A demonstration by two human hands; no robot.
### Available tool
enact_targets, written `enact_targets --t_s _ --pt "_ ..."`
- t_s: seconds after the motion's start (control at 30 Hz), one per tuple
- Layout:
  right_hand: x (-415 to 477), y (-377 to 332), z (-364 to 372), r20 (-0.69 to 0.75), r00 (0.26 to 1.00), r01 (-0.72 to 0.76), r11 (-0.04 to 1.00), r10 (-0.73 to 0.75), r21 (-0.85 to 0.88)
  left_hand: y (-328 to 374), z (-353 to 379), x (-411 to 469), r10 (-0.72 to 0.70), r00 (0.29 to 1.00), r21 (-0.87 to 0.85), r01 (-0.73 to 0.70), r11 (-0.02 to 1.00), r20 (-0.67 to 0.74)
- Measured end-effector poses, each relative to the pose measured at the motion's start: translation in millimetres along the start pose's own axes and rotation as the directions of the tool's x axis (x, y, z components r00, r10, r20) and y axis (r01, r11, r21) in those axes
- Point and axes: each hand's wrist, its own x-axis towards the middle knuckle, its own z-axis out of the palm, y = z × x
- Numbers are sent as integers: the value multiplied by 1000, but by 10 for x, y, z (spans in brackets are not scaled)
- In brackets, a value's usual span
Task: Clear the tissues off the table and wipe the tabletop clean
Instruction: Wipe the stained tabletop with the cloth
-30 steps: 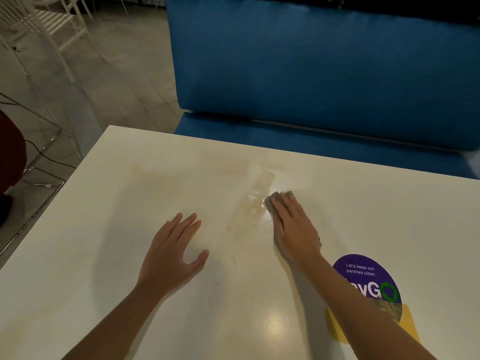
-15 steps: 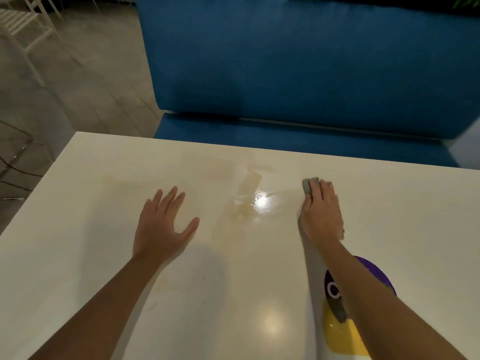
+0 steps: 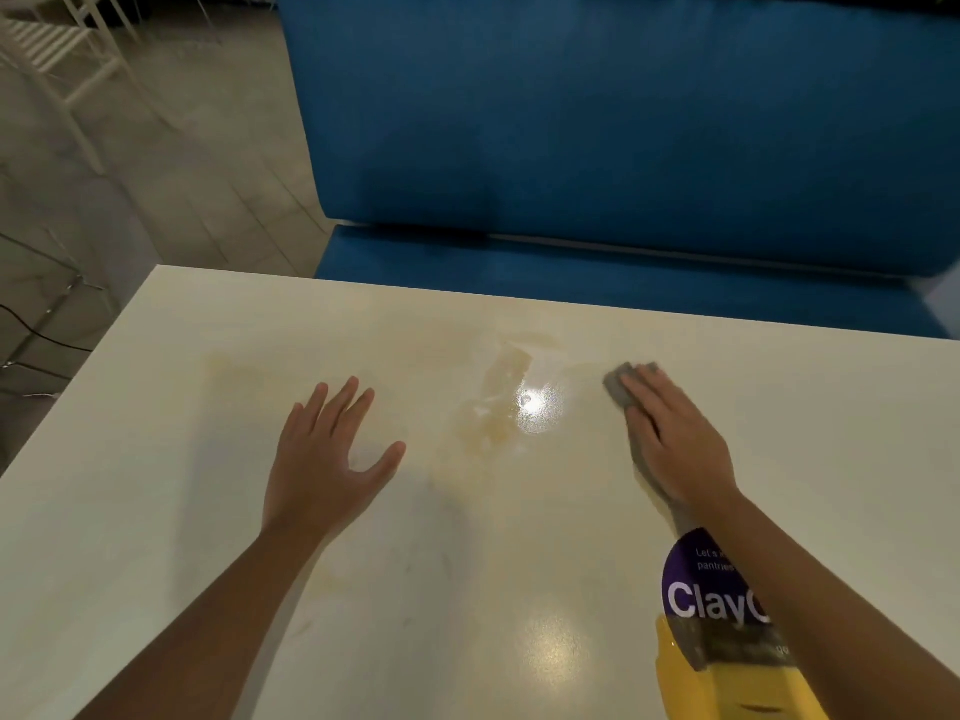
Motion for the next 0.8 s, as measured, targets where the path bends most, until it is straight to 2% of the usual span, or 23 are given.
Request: enact_targets --t_s 0.07,0.13,0.23,0.33,0.4,0.57,0.7,0.8 --pt "128 -70 72 -5 989 -146 989 146 -10 0 -3 0 1 1000 0 -1 1000 5" --pt "238 -234 169 -21 977 -211 975 210 -63 -13 1 -5 8 1000 -1 -8 1000 3" --pt "310 -564 334 3 993 -118 992 118 -53 -16 0 -3 15 1000 -17 -15 1000 -9" --pt "232 -859 435 90 994 45 995 -54 93 -3 -8 -4 11 1000 -23 -11 1000 -7" --pt "170 -918 413 35 997 55 978 -63 202 0 -18 -3 16 1000 -29 -17 999 -7" --pt "96 -620 47 -221 973 10 946 65 324 -5 -22 -3 48 999 -29 -49 998 -17" --pt "2 -164 -318 -270 951 -90 969 153 231 2 -5 -18 48 998 -21 -49 999 -44" --pt "-88 190 -435 -234 940 -221 965 250 144 5 -5 -15 26 999 -29 -27 999 -45"
